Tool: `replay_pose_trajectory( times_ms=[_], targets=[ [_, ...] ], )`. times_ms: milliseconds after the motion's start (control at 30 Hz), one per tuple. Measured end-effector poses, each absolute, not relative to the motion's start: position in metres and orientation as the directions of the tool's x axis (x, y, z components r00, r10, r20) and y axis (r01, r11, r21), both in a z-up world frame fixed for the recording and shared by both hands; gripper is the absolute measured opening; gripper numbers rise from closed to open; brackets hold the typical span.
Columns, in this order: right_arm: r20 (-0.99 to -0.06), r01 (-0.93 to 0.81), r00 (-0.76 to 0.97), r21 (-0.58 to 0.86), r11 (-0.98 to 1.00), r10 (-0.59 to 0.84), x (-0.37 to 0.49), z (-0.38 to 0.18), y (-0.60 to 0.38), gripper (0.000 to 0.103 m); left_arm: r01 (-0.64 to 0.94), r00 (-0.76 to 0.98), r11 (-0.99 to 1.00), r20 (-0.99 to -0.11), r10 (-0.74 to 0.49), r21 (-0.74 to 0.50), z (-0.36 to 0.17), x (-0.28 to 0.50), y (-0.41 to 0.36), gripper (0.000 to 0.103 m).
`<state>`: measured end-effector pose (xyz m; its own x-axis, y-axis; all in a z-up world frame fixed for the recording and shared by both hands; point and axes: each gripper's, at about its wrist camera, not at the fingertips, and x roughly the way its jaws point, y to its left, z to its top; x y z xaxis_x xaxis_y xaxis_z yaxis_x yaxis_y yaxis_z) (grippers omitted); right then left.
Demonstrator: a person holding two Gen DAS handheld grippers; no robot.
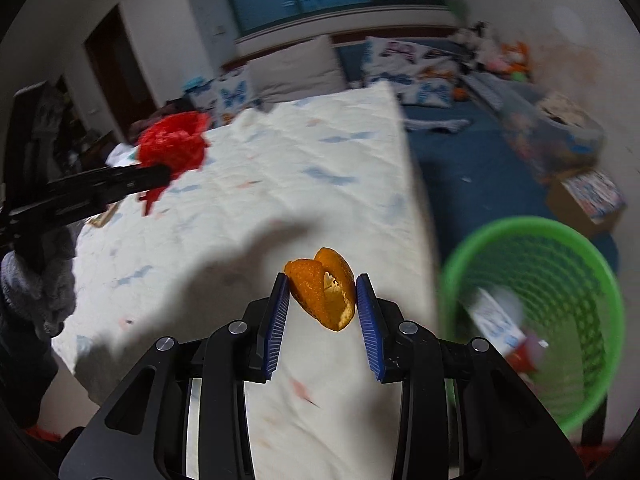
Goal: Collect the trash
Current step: 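Carry the orange peel into the green basket with the right tool while the left tool carries the red net, then lower the red mesh net into the basket and open the left tool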
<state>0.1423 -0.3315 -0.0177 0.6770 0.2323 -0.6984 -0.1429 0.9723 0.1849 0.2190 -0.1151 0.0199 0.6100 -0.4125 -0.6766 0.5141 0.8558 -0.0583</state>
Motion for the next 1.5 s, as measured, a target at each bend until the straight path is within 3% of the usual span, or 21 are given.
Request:
replay_pose_trajectory(
  times_ms=[267, 633, 1133, 1500],
  targets=[
    [-0.749, 0.100, 0.660, 0.159, 0.982, 0.054, 0.116, -0.041, -0.428, 0.035, 0.594, 0.569, 0.803, -0.681, -0.461, -0.047, 0.022, 0.203, -0.171, 0.021],
    [-0.798, 0.256, 0.603, 0.198, 0.946, 0.004, 0.108, -0.086, -0.485, 0.038, 0.659, 0.508, 0.752, -0.721, -0.472, -0.028, 0.008, 0.198, -0.222, 0.021],
    [-0.759, 0.286, 0.651, 0.226, 0.931, -0.015, 0.075, -0.066, -0.501, 0.045, 0.742, 0.403, 0.669, -0.766, -0.500, -0.046, -0.011, 0.193, -0.290, 0.022],
    [-0.721, 0.339, 0.690, 0.238, 0.910, -0.068, 0.025, -0.048, -0.515, 0.061, 0.801, 0.328, 0.596, -0.800, -0.502, -0.046, -0.031, 0.180, -0.348, 0.025]
  ],
)
